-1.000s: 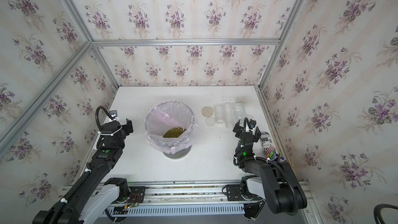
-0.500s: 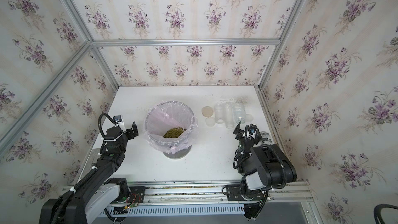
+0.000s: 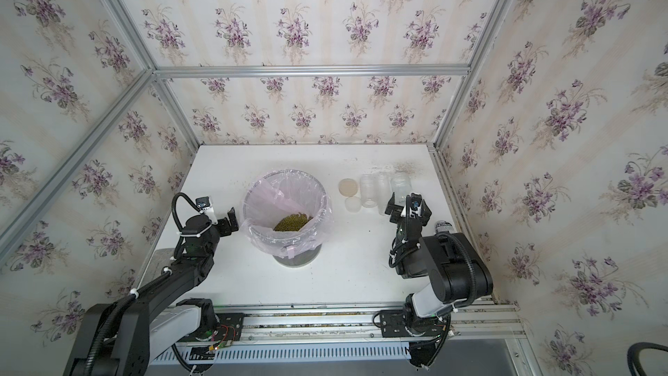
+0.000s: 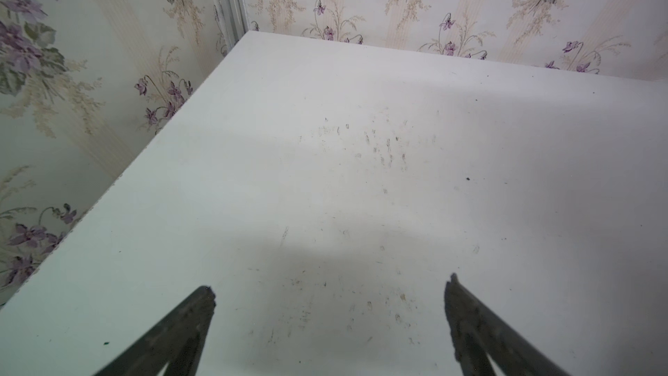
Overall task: Empty moldy mung beans from jars
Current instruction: Reset both arms
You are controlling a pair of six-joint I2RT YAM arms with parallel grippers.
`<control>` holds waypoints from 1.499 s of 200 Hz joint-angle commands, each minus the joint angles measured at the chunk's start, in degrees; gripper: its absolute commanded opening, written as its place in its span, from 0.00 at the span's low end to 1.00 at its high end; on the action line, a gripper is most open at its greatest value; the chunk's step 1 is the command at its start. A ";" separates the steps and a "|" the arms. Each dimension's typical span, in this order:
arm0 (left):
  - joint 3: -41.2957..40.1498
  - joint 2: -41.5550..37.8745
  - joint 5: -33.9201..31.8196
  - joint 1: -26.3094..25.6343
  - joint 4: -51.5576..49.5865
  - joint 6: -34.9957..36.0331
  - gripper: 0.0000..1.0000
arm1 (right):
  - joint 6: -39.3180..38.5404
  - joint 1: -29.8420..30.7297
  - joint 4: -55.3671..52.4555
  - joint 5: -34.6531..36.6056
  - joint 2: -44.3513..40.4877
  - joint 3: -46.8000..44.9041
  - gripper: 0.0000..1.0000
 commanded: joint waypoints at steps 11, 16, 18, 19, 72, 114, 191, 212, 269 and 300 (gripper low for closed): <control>-0.01 2.56 1.13 -0.04 8.07 -0.98 1.00 | -1.31 0.02 1.92 -1.72 0.47 -0.35 1.00; 0.19 3.20 1.56 -0.07 8.77 -0.90 1.00 | -0.95 0.02 0.19 -1.84 -0.54 -0.11 1.00; 0.21 3.54 1.65 -0.09 9.21 -0.83 1.00 | -0.67 0.03 -0.76 -1.82 -1.01 0.02 1.00; 0.21 3.66 1.77 -0.06 9.43 -0.78 1.00 | -0.50 -0.01 -1.57 -1.90 -1.12 0.17 1.00; 4.29 16.88 5.40 -0.41 18.37 1.67 1.00 | -0.79 -0.37 -0.52 -2.88 -0.66 -0.13 1.00; 3.90 24.70 9.86 -0.82 26.52 3.88 1.00 | -0.55 -0.32 -2.04 -2.69 -0.72 0.50 1.00; 10.30 23.68 7.46 -3.99 12.63 6.99 1.00 | -0.50 -0.46 -3.69 -2.78 -0.64 1.47 1.00; 10.45 23.73 7.71 -4.09 12.28 7.16 1.00 | -0.51 -0.47 -3.69 -2.78 -0.64 1.47 1.00; 10.50 23.72 7.42 -4.29 12.20 7.31 1.00 | -0.38 -0.41 -3.86 -2.80 -0.54 1.65 1.00; 10.72 23.75 7.15 -4.60 11.85 7.54 1.00 | -0.41 -0.41 -3.95 -2.82 -0.29 1.82 1.00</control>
